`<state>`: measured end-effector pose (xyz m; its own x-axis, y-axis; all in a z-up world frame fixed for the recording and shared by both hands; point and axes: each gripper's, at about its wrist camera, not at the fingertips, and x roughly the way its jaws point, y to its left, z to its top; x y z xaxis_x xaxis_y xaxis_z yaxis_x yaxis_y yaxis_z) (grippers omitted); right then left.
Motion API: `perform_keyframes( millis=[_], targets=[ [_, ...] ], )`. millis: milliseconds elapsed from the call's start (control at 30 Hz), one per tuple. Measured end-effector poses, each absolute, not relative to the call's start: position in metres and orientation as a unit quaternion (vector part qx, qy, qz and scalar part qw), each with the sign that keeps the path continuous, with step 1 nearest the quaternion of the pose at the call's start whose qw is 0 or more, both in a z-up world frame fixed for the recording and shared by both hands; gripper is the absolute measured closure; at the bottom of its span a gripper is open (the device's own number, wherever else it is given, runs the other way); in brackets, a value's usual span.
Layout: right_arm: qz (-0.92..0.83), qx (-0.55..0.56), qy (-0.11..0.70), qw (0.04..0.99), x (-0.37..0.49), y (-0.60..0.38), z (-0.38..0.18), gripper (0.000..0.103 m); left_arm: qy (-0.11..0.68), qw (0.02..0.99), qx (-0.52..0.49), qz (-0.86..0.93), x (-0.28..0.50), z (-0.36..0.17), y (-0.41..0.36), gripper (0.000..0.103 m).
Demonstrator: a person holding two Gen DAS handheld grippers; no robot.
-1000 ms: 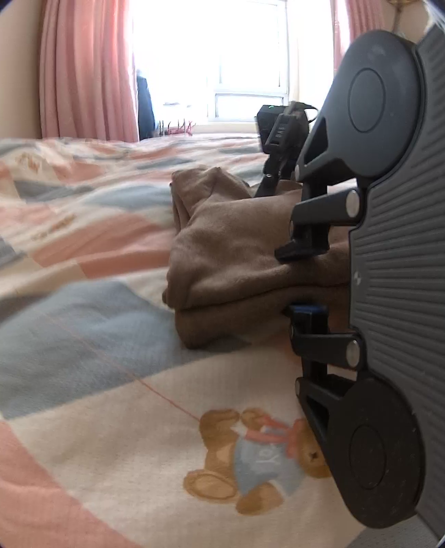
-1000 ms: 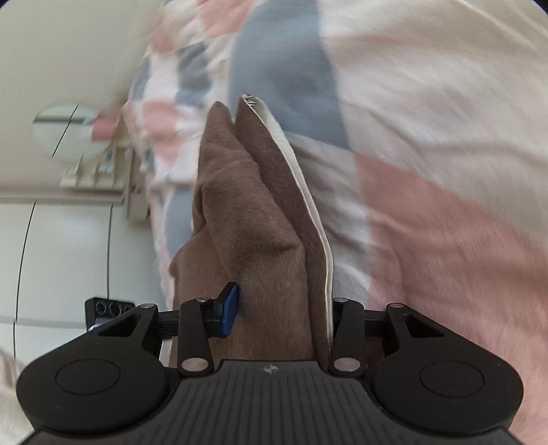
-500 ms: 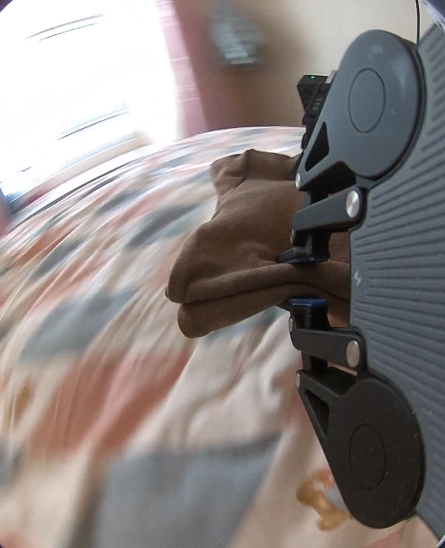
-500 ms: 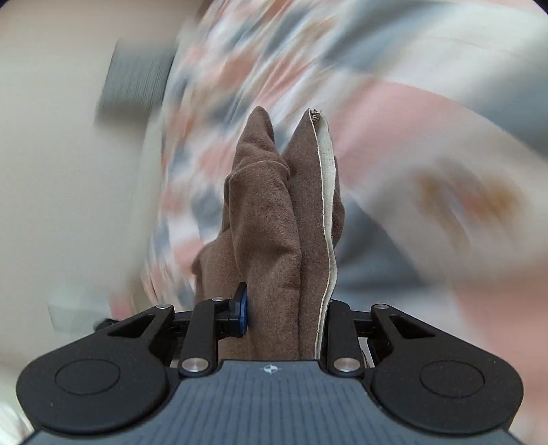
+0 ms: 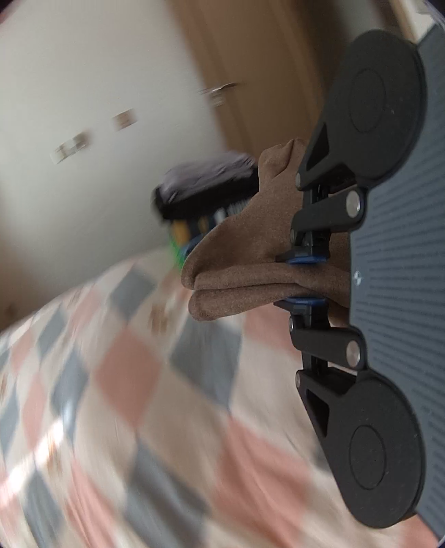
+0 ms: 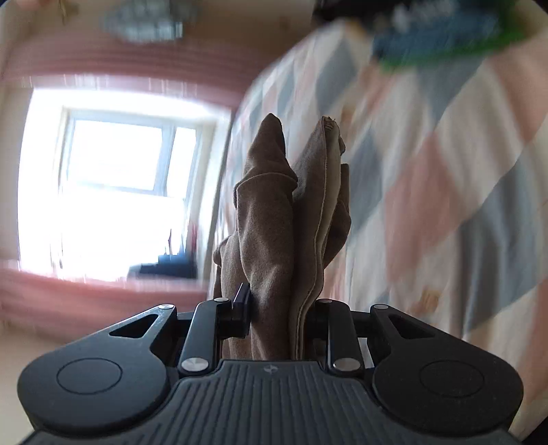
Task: Fold clothes
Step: 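Carry the lifted sweater bundle with both grippers toward the stack of folded clothes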
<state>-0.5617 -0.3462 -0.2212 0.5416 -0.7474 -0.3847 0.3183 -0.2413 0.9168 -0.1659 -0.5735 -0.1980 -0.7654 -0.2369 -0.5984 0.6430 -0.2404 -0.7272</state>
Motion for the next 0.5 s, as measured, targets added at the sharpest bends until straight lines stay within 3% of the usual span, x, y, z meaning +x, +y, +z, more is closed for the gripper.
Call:
perform_keyframes(
  millis=[300,500],
  targets=[
    [-0.532,0.547,-0.344,0.548,-0.743,-0.385,-0.193,0.080,0.423,0.172,0.243,-0.856,-0.452,-0.122,-0.728,0.089],
    [-0.555,0.524,-0.397,0.510,-0.822,-0.453,-0.221,0.080,0.393,0.146,0.265,-0.868,-0.583,-0.122,-0.808,0.089]
  ],
)
